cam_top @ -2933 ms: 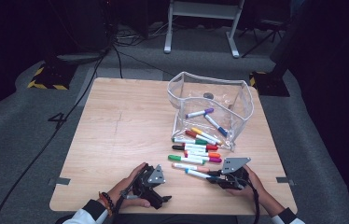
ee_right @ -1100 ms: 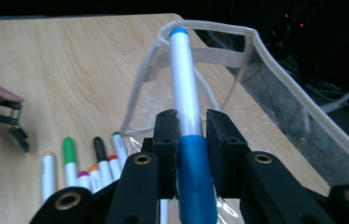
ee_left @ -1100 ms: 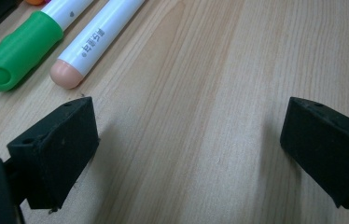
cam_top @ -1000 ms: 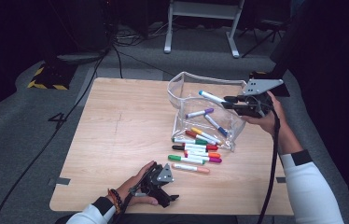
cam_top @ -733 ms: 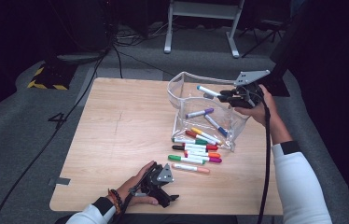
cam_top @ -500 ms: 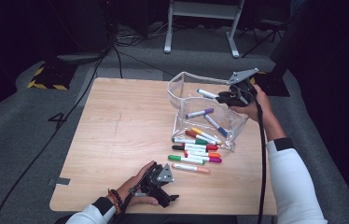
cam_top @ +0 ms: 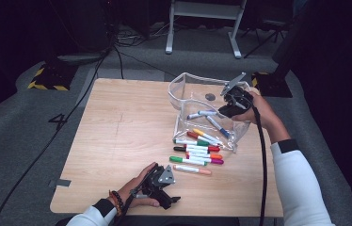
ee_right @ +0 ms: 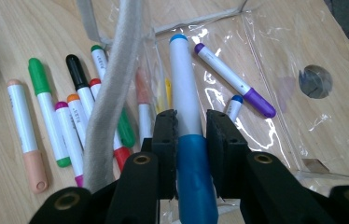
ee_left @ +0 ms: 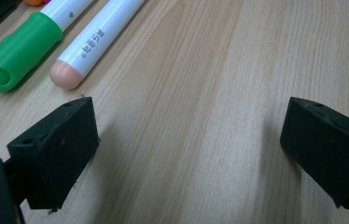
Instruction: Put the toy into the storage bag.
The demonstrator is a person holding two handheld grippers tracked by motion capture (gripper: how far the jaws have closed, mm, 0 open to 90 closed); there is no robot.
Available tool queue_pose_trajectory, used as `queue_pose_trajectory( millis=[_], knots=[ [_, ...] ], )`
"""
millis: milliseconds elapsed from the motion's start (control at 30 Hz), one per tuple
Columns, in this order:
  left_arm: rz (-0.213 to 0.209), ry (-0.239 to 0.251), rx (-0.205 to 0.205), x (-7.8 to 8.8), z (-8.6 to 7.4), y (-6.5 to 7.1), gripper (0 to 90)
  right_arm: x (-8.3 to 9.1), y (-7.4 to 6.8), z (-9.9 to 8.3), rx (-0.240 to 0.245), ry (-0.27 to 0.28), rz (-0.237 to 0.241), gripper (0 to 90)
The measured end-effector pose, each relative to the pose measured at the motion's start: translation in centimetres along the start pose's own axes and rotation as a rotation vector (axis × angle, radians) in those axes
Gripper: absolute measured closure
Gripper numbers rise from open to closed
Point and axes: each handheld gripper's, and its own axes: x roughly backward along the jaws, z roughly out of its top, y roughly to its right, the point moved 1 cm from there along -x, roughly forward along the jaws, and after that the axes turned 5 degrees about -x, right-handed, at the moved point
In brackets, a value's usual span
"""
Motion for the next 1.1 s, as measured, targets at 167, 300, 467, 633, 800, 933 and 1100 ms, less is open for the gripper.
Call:
queue_pose_trajectory(
  millis=[167, 300, 467, 633, 800, 933, 1100],
  knots=[
    [0.000, 0.000, 0.000, 0.0, 0.0, 0.0, 4.5, 0.0, -0.6, 0.0, 0.019, -0.025, 0.012, 73.3],
    [0.000, 0.000, 0.000, 0.0, 0.0, 0.0, 4.5, 0.1, -0.6, 0.0, 0.010, -0.015, -0.029, 66.4],
    [-0.001, 0.000, 0.000, 0.0, 0.0, 0.0, 4.6, 0.6, -0.4, -0.3, -0.008, 0.047, -0.049, 59.1],
    [0.001, -0.002, -0.001, 0.3, -0.3, 0.0, 4.7, 2.4, 0.2, -1.4, -0.071, 0.182, -0.077, 51.5],
    [0.005, -0.001, 0.007, 1.0, -1.2, -0.6, 4.7, 4.1, -0.4, -2.7, -0.096, 0.311, -0.112, 47.3],
    [0.021, 0.001, 0.018, 1.6, -1.9, -1.0, 4.7, 5.4, -1.1, -3.7, -0.107, 0.380, -0.110, 43.2],
    [0.040, 0.003, 0.041, 2.1, -2.5, -1.4, 4.7, 6.8, -3.2, -5.6, -0.083, 0.449, -0.122, 40.9]
  ],
)
